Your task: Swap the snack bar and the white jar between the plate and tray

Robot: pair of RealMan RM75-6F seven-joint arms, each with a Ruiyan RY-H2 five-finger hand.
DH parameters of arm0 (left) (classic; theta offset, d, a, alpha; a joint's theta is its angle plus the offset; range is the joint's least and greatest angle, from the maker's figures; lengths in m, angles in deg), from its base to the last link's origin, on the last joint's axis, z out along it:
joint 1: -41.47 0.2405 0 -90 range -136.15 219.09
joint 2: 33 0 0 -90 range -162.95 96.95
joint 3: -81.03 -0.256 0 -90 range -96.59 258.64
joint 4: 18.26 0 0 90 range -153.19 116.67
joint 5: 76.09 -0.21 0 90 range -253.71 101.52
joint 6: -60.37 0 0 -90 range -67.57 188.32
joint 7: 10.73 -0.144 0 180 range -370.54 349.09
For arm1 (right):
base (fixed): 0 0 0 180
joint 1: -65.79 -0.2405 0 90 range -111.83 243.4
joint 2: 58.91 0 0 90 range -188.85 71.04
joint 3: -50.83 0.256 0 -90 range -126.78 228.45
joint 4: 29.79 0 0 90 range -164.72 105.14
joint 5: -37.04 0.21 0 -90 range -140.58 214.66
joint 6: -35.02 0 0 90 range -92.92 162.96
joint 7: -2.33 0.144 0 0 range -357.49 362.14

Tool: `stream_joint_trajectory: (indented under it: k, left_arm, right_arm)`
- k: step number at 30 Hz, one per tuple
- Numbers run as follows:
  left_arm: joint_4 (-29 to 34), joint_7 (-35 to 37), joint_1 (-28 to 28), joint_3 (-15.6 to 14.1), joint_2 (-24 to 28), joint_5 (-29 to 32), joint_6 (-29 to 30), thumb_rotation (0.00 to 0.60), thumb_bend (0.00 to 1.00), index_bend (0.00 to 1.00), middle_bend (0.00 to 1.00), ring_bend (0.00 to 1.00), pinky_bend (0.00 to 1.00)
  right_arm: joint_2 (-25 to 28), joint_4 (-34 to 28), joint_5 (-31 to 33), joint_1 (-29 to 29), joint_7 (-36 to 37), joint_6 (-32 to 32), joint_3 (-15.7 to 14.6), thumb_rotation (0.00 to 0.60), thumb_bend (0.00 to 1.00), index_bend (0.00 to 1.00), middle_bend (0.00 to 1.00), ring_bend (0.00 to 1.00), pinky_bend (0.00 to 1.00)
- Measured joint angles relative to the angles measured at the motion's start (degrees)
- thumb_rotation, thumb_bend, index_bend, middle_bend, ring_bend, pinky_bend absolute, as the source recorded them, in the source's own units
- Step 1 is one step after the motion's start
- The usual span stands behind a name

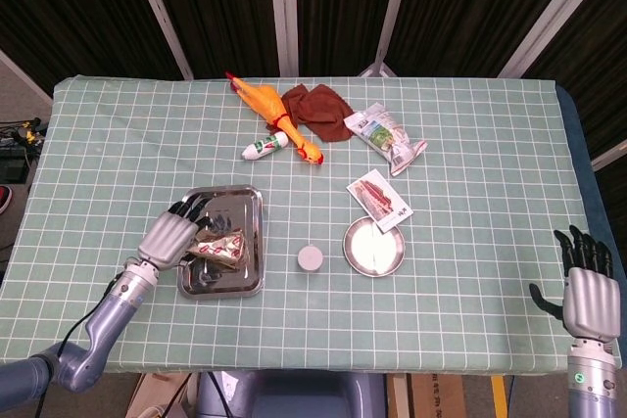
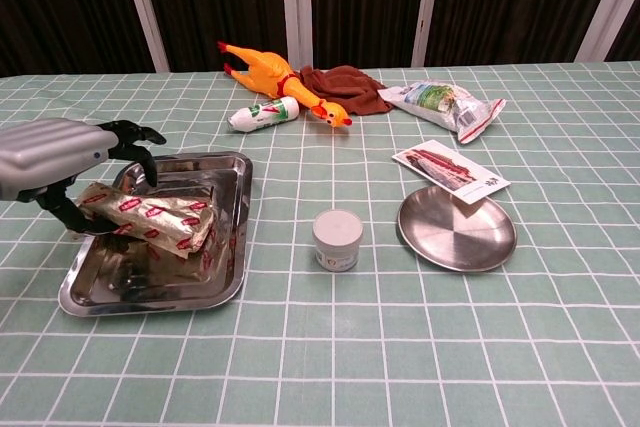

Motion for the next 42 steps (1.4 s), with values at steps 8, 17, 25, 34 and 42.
stream_joint_trajectory:
  k: [8,17,25,34,42]
  left_arm:
    - [9.92,1.35,2.75,1.75,6.6,-1.51,7.56,0.6,0.32,0.32,0.04,0.0,0.16]
    - [23.12,5.98,14.49,0.68,24.2,-7.37,25.5,0.6,0.32,0.32,0.06,0.0,0.16]
    - [18.6,19.61,21.59,-1.65,26.5,-10.79,31.58,0.6,0.32,0.32,0.07,0.0,0.16]
    - [8.98,28.0,25.22,-1.03,23.14,-10.07,34.08,0.6,0.33,0.31,0.07,0.0,0.16]
    - [7.34,29.3,26.73,0.93,21.93,-9.68,35.69,0.6,0.34,0.31,0.07,0.0,0.16]
  right_arm:
    - [2.35,-2.5,-1.39,0.34,0.26,0.32,-0.48,0.6,0.24,0.15,0.07,0.04,0.0]
    - [10.56,-11.85,-4.48,-4.33,5.91,-10.97,-1.16,0.6,0.21,0.15,0.07,0.04,0.0]
    - [12.69,-18.41,-3.47,-15.28,2.93,-24.68,0.75,0.6,0.21,0.15,0.07,0.04,0.0]
    - [3.97,-18.87,7.86,-28.1,-8.26,-33.67,2.79,0.6,0.21,0.15,0.07,0.04,0.0]
    - [-7.51,-16.07,22.43,-37.87,-17.12,-34.91,3.35,0.6,0.21,0.15,0.08,0.06,0.0]
